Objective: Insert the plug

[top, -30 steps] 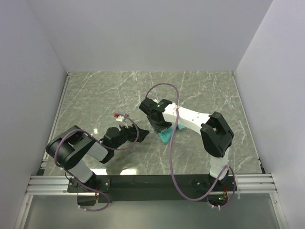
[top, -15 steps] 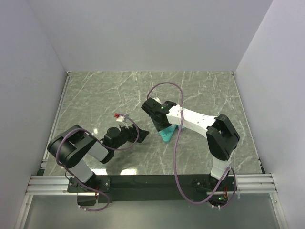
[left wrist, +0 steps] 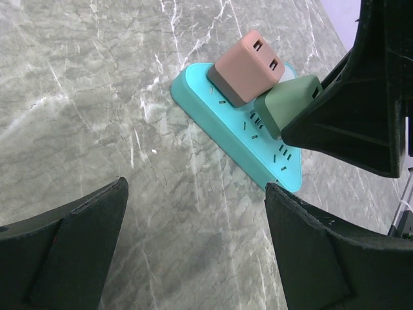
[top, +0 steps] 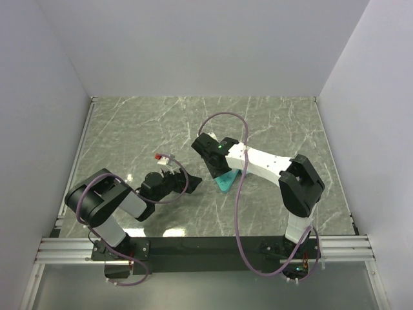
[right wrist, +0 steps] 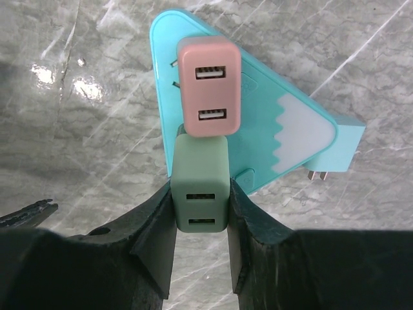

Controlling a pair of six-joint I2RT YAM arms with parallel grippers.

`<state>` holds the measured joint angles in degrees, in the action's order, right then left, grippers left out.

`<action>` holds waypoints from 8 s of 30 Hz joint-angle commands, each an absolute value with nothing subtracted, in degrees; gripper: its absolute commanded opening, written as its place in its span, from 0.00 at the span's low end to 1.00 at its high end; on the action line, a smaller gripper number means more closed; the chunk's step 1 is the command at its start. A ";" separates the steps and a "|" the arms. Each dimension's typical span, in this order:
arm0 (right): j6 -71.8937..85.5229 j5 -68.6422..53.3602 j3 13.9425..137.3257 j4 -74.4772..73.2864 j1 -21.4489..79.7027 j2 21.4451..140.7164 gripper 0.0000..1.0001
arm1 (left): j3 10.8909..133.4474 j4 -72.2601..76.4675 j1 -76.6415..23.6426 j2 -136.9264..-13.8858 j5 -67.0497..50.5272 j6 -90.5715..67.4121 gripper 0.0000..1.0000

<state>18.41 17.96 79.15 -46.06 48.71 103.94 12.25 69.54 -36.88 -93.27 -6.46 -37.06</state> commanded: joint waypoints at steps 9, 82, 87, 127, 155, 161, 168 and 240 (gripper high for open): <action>19.51 17.58 79.45 -49.13 48.25 103.01 0.15 | 13.10 72.16 -36.65 -93.08 -7.82 -36.12 0.92; 10.37 12.83 101.60 -54.31 36.65 125.24 0.11 | 10.72 68.03 -36.65 -87.45 -7.91 -32.96 0.92; 9.93 12.31 103.71 -54.32 35.33 128.31 0.11 | 10.46 68.20 -36.65 -87.28 -8.26 -33.13 0.92; 7.21 10.99 117.68 -61.35 29.62 142.56 0.10 | 9.76 67.06 -36.65 -86.13 -8.26 -32.43 0.92; 11.86 -3.60 95.54 -48.78 38.05 123.05 0.09 | 10.63 63.72 -36.65 -82.80 -5.01 -29.98 0.92; 13.80 -2.81 91.24 -48.96 41.92 119.19 0.09 | 10.02 62.67 -36.65 -80.33 -1.68 -28.39 0.92; 16.96 -2.37 82.19 -47.73 46.75 113.03 0.09 | 10.28 62.57 -34.90 -79.01 4.56 -28.48 0.92; 14.68 8.44 92.37 -53.17 50.63 121.02 0.12 | 19.86 95.09 -33.13 -107.04 -2.90 -38.05 0.72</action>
